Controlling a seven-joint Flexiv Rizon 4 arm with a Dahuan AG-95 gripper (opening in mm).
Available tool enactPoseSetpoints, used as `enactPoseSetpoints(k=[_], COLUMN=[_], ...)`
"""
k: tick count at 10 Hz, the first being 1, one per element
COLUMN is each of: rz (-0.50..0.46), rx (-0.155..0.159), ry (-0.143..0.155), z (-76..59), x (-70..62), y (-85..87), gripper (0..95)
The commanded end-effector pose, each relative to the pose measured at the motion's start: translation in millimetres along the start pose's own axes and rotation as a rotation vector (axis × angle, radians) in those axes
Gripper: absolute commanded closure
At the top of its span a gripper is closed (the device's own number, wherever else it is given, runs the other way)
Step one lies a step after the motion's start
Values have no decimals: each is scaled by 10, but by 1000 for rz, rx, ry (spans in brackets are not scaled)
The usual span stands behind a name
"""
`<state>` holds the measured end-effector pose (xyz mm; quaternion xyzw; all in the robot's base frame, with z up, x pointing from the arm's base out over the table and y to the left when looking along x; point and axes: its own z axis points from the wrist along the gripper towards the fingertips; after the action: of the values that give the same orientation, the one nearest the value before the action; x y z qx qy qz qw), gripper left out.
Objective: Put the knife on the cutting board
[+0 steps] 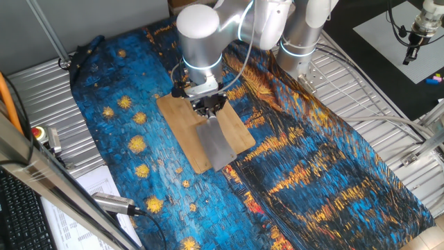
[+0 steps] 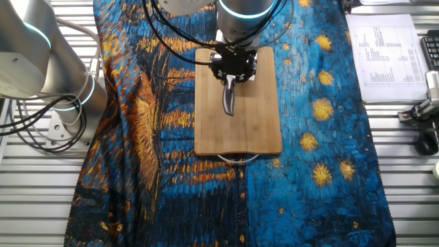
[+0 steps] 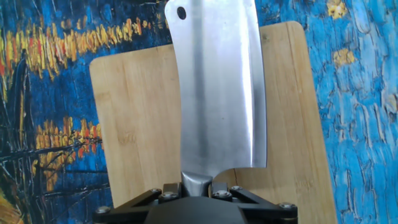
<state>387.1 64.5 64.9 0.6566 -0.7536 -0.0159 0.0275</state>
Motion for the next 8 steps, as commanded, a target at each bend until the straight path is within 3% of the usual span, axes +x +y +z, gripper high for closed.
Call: enactPoseSetpoints(k=[1,4,5,6,7,8], rz=[-19,12,15,-8,-21,-55], rx=[4,-4,4,6,10,17], ry=[-11,-48,-39,-62,-55,-22], z=[3,3,3,3,3,3], x=[-5,-5,-5,-5,-5,-5], y=[2,2,2,2,2,2], gripper=[950,950,950,950,950,950])
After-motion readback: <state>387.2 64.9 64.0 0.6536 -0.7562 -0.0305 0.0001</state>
